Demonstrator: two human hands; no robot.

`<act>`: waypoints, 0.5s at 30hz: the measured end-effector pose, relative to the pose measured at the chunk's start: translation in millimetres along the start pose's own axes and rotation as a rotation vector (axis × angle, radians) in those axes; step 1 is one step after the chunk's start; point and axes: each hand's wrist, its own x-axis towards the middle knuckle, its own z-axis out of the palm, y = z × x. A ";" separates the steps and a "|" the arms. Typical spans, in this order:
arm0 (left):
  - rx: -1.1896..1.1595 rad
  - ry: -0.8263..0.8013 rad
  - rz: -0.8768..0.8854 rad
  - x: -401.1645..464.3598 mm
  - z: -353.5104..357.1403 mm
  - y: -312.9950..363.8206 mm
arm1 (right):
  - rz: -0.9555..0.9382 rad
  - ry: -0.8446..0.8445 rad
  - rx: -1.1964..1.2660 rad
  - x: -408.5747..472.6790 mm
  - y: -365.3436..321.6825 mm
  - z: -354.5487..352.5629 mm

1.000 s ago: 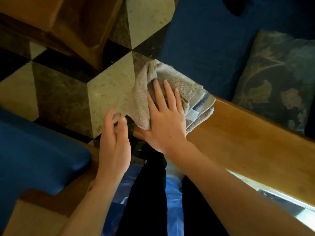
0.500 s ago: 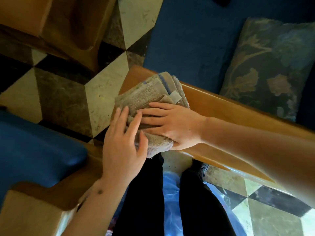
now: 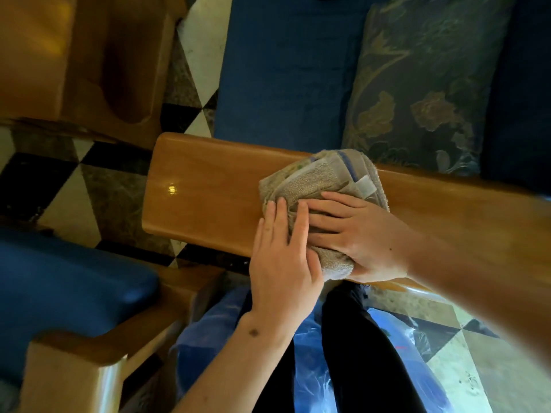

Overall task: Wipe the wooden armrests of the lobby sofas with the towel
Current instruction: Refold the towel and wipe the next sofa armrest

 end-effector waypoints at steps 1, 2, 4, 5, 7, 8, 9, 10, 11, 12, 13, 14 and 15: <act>0.006 -0.004 0.016 2.9 2.8 13.3 | 0.034 0.021 0.008 -14.2 1.7 -0.9; 0.012 -0.011 0.036 5.0 5.9 24.3 | 0.065 0.038 0.021 -26.6 2.4 -1.5; 0.026 -0.032 0.096 9.3 12.3 47.3 | 0.125 0.053 0.042 -54.5 5.6 -5.0; 0.029 -0.044 0.131 10.6 16.3 59.6 | 0.161 0.062 0.037 -70.7 8.2 -5.7; 0.023 -0.070 0.191 12.6 23.7 82.2 | 0.226 0.059 0.037 -100.3 10.8 -8.8; 0.017 -0.076 0.214 13.6 27.1 91.5 | 0.251 0.045 0.043 -112.1 11.3 -10.8; 0.011 -0.084 0.240 14.8 31.2 102.8 | 0.270 0.043 0.043 -126.1 12.7 -12.7; 0.011 -0.087 0.266 15.7 34.7 111.4 | 0.282 0.032 0.044 -137.3 15.2 -16.0; 0.012 -0.092 0.296 16.4 39.3 123.8 | 0.296 0.024 0.040 -153.0 18.1 -18.4; 0.014 -0.095 0.321 16.8 42.8 132.3 | 0.320 0.003 0.056 -164.5 20.0 -20.7; 0.017 -0.098 0.343 17.6 46.0 140.5 | 0.337 -0.004 0.060 -176.2 21.9 -21.3; 0.015 -0.106 0.369 18.4 49.9 151.3 | 0.348 0.001 0.059 -188.9 22.4 -24.1; 0.012 -0.115 0.391 19.0 53.7 161.3 | 0.353 0.008 0.061 -201.0 24.9 -25.4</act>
